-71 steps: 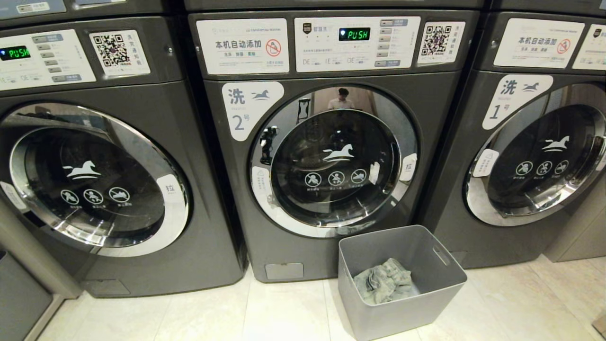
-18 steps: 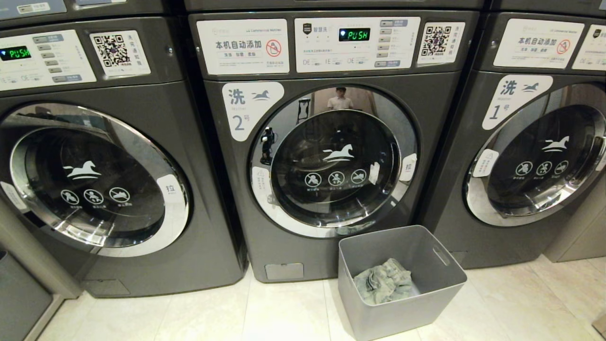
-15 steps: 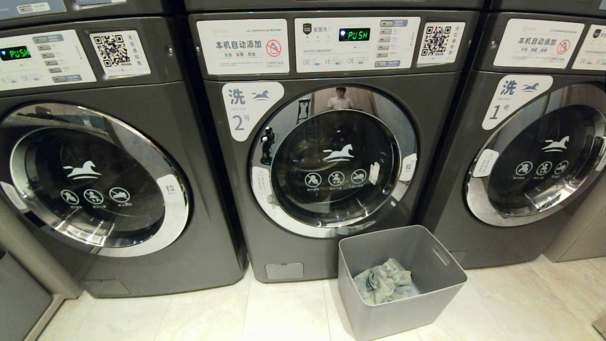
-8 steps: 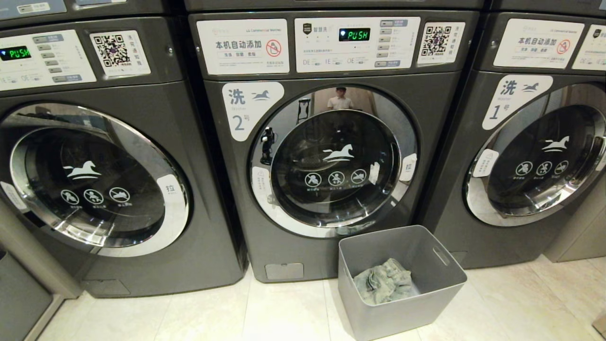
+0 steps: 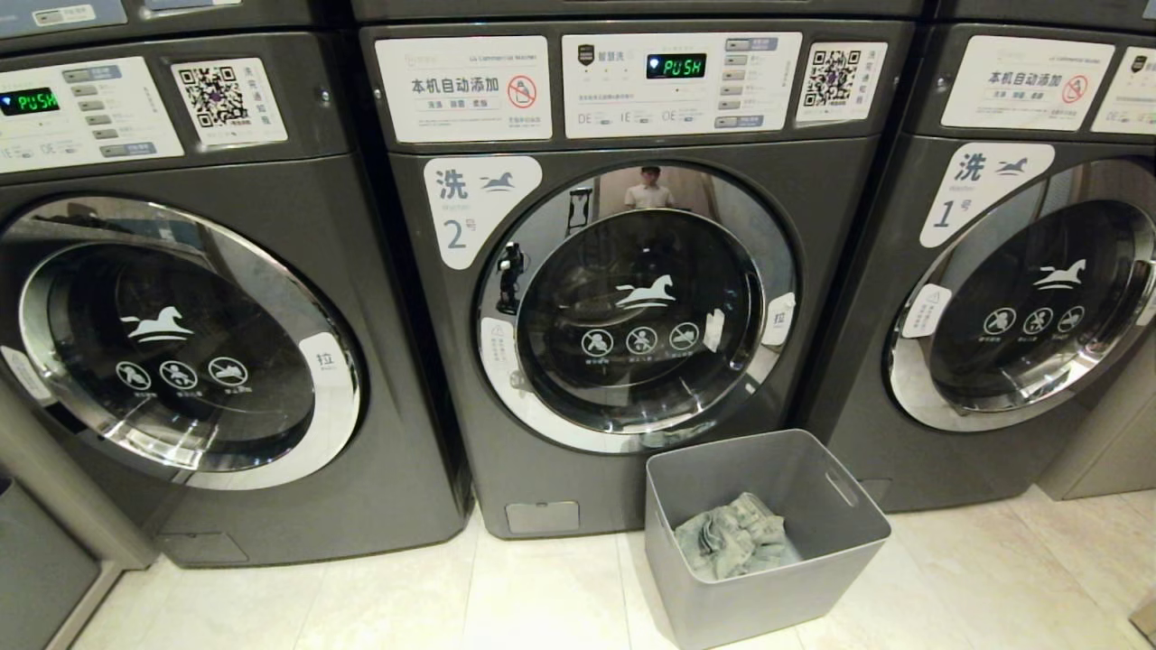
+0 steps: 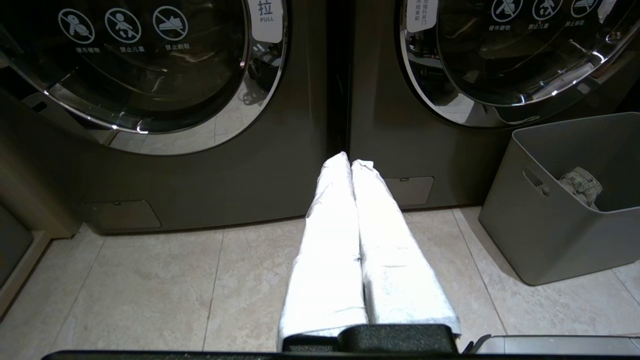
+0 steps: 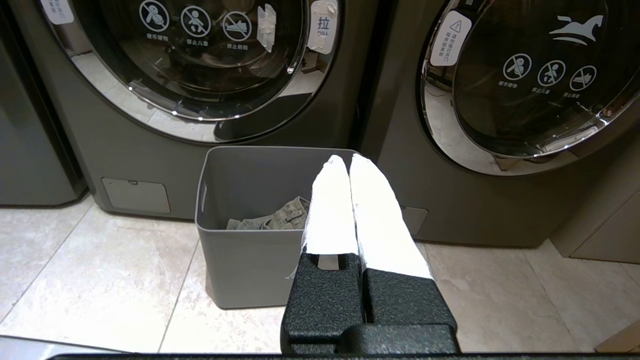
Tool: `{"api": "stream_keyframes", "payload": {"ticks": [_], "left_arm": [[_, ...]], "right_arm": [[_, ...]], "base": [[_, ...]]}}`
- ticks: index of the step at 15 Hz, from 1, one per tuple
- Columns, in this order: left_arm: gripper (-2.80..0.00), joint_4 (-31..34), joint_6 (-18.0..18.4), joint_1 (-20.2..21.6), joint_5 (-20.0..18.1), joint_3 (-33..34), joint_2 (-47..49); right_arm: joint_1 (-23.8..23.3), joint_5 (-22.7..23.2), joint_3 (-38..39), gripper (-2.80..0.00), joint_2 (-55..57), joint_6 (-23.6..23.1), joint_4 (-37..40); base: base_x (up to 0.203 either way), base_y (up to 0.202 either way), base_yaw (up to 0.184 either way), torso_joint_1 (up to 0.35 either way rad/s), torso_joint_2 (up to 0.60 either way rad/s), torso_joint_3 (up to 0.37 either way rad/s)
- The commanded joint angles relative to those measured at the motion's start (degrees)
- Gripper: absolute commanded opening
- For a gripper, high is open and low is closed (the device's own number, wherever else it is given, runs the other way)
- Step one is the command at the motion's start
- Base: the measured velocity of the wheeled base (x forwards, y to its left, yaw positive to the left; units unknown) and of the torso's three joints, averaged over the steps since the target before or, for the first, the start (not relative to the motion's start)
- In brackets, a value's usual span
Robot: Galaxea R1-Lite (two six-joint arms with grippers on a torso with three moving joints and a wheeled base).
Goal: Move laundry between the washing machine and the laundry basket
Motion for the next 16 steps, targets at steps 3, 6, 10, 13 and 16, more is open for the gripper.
{"api": "stream_keyframes", "payload": {"ticks": [3,6,10,13,16], "left_arm": [[-2.8,0.0,0.0,0.0,0.0,0.0,-0.1],[-2.8,0.0,0.0,0.0,0.0,0.0,-0.1],[-2.8,0.0,0.0,0.0,0.0,0.0,-0.1],[-2.8,0.0,-0.1,0.0,0.0,0.0,-0.1],[-2.8,0.0,-0.1,0.0,0.0,0.0,-0.1]], "right_arm": [[0.0,0.0,2.3,-2.8,0.0,0.0,0.0],[0.0,0.0,2.3,-2.8,0.0,0.0,-0.1],[0.0,0.0,2.3,-2.8,0.1,0.0,0.0],[0.0,0.0,2.3,-2.8,0.0,0.0,0.0],[0.0,0.0,2.3,-2.8,0.1,0.0,0.0]], "base": [[0.0,0.0,0.0,0.0,0.0,0.0],[0.001,-0.15,-0.002,0.002,0.0,-0.001],[0.0,-0.198,0.003,0.004,0.0,0.004],[0.0,-0.196,0.002,0.0,0.0,0.003],[0.0,-0.198,0.001,0.0,0.0,0.003]]}}
